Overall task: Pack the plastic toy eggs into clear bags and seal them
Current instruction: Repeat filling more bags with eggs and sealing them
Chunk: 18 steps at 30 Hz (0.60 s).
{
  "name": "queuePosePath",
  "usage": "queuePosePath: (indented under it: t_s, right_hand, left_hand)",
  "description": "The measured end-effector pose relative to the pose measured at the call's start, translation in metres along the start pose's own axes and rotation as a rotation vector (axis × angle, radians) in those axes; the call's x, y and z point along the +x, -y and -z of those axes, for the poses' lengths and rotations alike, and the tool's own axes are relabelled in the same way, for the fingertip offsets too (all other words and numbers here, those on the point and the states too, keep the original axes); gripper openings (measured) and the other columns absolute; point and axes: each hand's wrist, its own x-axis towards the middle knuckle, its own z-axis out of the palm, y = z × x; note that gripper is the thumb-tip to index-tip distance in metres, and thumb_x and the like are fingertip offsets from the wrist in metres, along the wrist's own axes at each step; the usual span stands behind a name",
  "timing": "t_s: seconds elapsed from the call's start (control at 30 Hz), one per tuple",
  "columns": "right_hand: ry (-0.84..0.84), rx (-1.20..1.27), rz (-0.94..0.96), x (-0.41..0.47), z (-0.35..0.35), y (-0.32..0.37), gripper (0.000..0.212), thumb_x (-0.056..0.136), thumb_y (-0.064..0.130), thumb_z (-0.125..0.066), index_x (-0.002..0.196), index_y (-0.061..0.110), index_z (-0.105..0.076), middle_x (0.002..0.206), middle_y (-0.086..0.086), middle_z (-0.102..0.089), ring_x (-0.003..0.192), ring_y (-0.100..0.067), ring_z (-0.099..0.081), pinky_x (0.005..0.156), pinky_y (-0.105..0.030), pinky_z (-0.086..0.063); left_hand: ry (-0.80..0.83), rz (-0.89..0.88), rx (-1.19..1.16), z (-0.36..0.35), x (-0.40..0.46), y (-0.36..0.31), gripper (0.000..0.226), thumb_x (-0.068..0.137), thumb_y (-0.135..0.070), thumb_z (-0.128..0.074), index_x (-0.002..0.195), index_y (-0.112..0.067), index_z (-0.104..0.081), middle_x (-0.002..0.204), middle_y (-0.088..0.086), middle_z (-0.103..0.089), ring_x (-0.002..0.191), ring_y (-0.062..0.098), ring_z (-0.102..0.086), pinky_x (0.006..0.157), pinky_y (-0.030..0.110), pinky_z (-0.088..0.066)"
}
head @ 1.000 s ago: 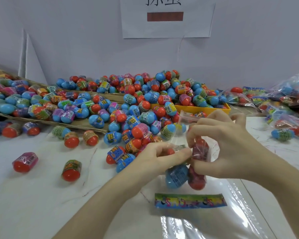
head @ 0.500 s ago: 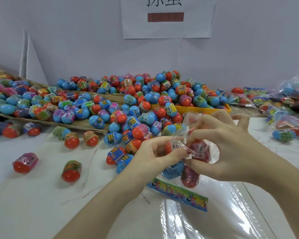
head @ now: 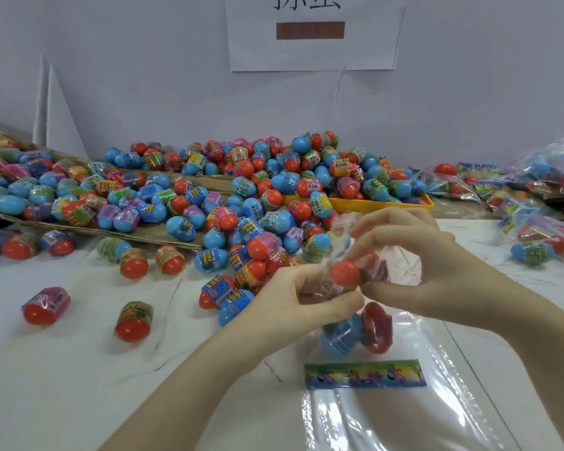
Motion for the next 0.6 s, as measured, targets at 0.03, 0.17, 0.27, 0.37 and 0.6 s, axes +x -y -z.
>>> queuePosePath:
  t_s: [0.03, 0.17, 0.27, 0.37, 0.6]
  right_hand:
    - [0.015, -0.012, 0.011, 0.000, 0.000, 0.000, 0.031, 0.070, 0.015, -0.073, 0.083, 0.041, -0.061, 0.108, 0.030, -0.044, 0.114, 0.002, -0.025, 0.103, -0.040, -0.020]
    - [0.083, -0.133, 0.077, -0.001, -0.004, -0.002, 0.028, 0.072, 0.027, -0.069, 0.092, 0.044, -0.060, 0.117, 0.033, -0.036, 0.120, 0.006, -0.014, 0.098, -0.036, -0.016]
    - [-0.041, 0.034, 0.098, -0.002, 0.000, -0.003, 0.044, 0.063, 0.048, -0.068, 0.104, 0.050, -0.056, 0.123, 0.032, -0.041, 0.125, 0.005, -0.025, 0.100, -0.033, -0.024]
    - [-0.242, 0.429, -0.023, 0.003, 0.007, -0.005, 0.068, 0.046, 0.055, -0.076, 0.109, 0.053, -0.050, 0.121, 0.028, -0.051, 0.113, 0.006, -0.048, 0.087, -0.022, -0.039]
    - [-0.142, 0.645, -0.248, 0.007, 0.003, -0.014, 0.056, 0.051, 0.029, -0.072, 0.106, 0.023, -0.061, 0.077, -0.002, -0.073, 0.073, -0.016, -0.069, 0.071, -0.028, -0.047]
  left_hand:
    - [0.002, 0.003, 0.002, 0.000, 0.000, 0.000, 0.022, 0.066, -0.032, -0.066, 0.087, -0.026, -0.068, 0.076, -0.013, -0.071, 0.072, -0.001, -0.065, 0.062, 0.011, -0.049]
    - [-0.018, 0.037, 0.050, 0.000, 0.002, 0.001, 0.024, 0.070, -0.035, -0.066, 0.090, -0.022, -0.068, 0.076, -0.011, -0.070, 0.072, 0.001, -0.066, 0.061, 0.012, -0.048]
    - [-0.088, 0.070, 0.057, 0.003, 0.004, 0.003, 0.012, 0.080, -0.025, -0.067, 0.090, -0.019, -0.069, 0.080, -0.002, -0.072, 0.075, 0.006, -0.068, 0.063, 0.014, -0.052]
    - [-0.115, 0.071, 0.025, 0.005, 0.004, 0.003, 0.007, 0.080, -0.020, -0.066, 0.080, -0.024, -0.071, 0.079, -0.002, -0.072, 0.076, 0.006, -0.067, 0.065, 0.013, -0.052]
    - [-0.128, 0.088, 0.008, 0.002, 0.004, 0.002, 0.006, 0.080, -0.020, -0.065, 0.080, -0.021, -0.072, 0.085, 0.004, -0.071, 0.072, 0.003, -0.064, 0.061, 0.010, -0.049]
